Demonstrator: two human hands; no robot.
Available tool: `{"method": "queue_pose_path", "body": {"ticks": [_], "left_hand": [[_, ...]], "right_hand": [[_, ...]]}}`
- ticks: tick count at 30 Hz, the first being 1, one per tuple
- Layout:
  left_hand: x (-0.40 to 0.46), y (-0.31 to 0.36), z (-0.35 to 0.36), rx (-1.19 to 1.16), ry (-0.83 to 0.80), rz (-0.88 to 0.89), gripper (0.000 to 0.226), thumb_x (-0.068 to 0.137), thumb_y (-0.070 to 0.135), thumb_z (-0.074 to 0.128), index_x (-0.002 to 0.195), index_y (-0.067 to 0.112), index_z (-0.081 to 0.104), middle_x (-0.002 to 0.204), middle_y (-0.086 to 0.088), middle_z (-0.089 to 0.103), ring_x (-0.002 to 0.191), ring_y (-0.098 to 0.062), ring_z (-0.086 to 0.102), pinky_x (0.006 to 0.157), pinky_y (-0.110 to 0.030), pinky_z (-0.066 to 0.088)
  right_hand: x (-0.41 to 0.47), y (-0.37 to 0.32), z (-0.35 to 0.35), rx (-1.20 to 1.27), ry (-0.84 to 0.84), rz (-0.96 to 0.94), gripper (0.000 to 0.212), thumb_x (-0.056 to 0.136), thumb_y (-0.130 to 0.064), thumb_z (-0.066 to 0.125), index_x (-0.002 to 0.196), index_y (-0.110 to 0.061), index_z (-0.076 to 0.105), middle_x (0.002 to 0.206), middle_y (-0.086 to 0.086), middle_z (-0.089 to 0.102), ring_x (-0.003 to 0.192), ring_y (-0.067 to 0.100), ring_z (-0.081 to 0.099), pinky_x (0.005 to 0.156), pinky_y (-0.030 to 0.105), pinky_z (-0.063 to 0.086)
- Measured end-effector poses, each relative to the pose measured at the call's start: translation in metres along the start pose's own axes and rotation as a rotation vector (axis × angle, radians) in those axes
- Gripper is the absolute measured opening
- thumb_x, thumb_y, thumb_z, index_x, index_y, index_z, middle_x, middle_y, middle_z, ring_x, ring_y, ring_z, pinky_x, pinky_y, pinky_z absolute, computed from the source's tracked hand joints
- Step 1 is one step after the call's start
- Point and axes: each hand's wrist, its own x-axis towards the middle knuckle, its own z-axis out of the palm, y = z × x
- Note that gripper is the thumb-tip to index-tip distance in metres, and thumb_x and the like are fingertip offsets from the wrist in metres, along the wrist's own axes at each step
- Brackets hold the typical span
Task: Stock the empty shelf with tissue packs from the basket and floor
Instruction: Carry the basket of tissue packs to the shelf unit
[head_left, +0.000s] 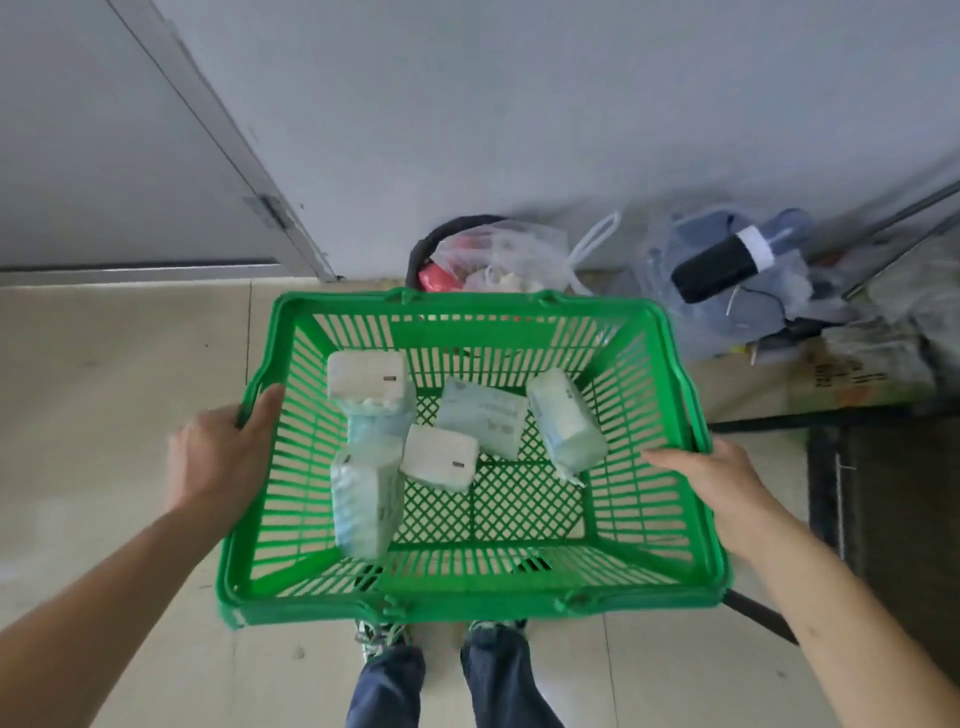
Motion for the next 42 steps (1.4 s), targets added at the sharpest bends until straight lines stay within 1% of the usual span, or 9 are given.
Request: {"method": "queue_pose_path", "body": {"ticks": [3,6,9,19,24,28,32,37,42], "left_hand": [[0.015,0.046,-0.045,-0.014,0.030,0.052,0.084,0.088,0.079,0.040,0.061,0.002,0.061,0.054,-0.016,0.058,0.056,-0.035,0.057,0.054,-0.038,0.046],[0.021,0.099,-0.092,-0.028,0.089,0.110,0.080,0.090,0.075,0.045,0.070,0.001,0.066,0.064,-0.021,0.059,0.075,-0.043,0.064,0.065,-0.042,0.049],[0.023,0.155,-0.141,-0.052,0.100,0.177,0.078,0.090,0.075,0.046,0.071,0.002,0.067,0.074,-0.028,0.064,0.082,-0.046,0.064,0.070,-0.046,0.052],[-0.027,0.287,-0.277,-0.145,0.003,0.368,0.078,0.089,0.073,0.048,0.057,0.002,0.056,0.054,-0.014,0.057,0.054,-0.032,0.057,0.051,-0.032,0.038],[-0.068,0.325,-0.306,-0.131,-0.113,0.507,0.077,0.092,0.069,0.050,0.048,0.006,0.050,0.050,-0.012,0.055,0.053,-0.032,0.057,0.051,-0.031,0.040],[-0.100,0.362,-0.304,-0.067,-0.187,0.662,0.078,0.090,0.071,0.049,0.046,0.007,0.054,0.051,-0.010,0.059,0.051,-0.029,0.058,0.048,-0.027,0.036],[-0.147,0.403,-0.287,-0.056,-0.271,0.813,0.079,0.088,0.073,0.048,0.046,0.007,0.053,0.050,-0.010,0.059,0.055,-0.030,0.059,0.050,-0.029,0.039],[-0.232,0.457,-0.265,-0.058,-0.396,0.961,0.074,0.091,0.068,0.052,0.044,0.010,0.051,0.047,-0.008,0.056,0.052,-0.027,0.060,0.050,-0.027,0.037],[-0.336,0.487,-0.233,-0.007,-0.526,1.077,0.071,0.090,0.070,0.051,0.058,0.008,0.064,0.068,-0.015,0.067,0.069,-0.033,0.065,0.066,-0.037,0.054]], "right_hand": [[-0.023,-0.046,-0.023,0.035,0.023,-0.059,0.031,0.080,-0.001,0.082,0.111,-0.002,0.075,0.088,0.013,0.080,0.075,0.026,0.079,0.067,0.034,0.064],[-0.053,-0.088,-0.052,0.072,0.053,-0.103,0.036,0.077,-0.004,0.085,0.112,-0.001,0.075,0.104,0.021,0.079,0.098,0.037,0.076,0.094,0.049,0.059],[-0.091,-0.126,-0.082,0.122,0.091,-0.136,0.028,0.076,-0.004,0.086,0.103,-0.006,0.077,0.108,0.024,0.078,0.102,0.038,0.074,0.103,0.058,0.053],[-0.254,-0.173,-0.171,0.267,0.250,-0.116,0.046,0.076,-0.007,0.088,0.118,0.000,0.072,0.117,0.025,0.074,0.113,0.041,0.070,0.107,0.060,0.050],[-0.325,-0.137,-0.216,0.354,0.223,-0.002,0.057,0.072,-0.013,0.093,0.123,-0.002,0.070,0.116,0.025,0.075,0.108,0.043,0.072,0.101,0.064,0.053],[-0.383,-0.088,-0.240,0.422,0.313,0.026,0.042,0.077,-0.009,0.088,0.115,0.001,0.074,0.104,0.027,0.078,0.098,0.045,0.076,0.097,0.063,0.056],[-0.442,-0.032,-0.259,0.488,0.454,0.034,0.022,0.080,-0.012,0.088,0.096,-0.005,0.074,0.089,0.015,0.080,0.082,0.032,0.077,0.085,0.045,0.062],[-0.503,0.049,-0.287,0.618,0.545,0.064,0.021,0.084,-0.009,0.084,0.086,-0.004,0.063,0.048,0.004,0.060,0.040,0.020,0.059,0.044,0.025,0.048],[-0.557,0.136,-0.307,0.800,0.633,0.114,0.027,0.084,-0.006,0.082,0.100,0.005,0.063,0.073,0.021,0.059,0.063,0.029,0.058,0.070,0.045,0.054]]}}
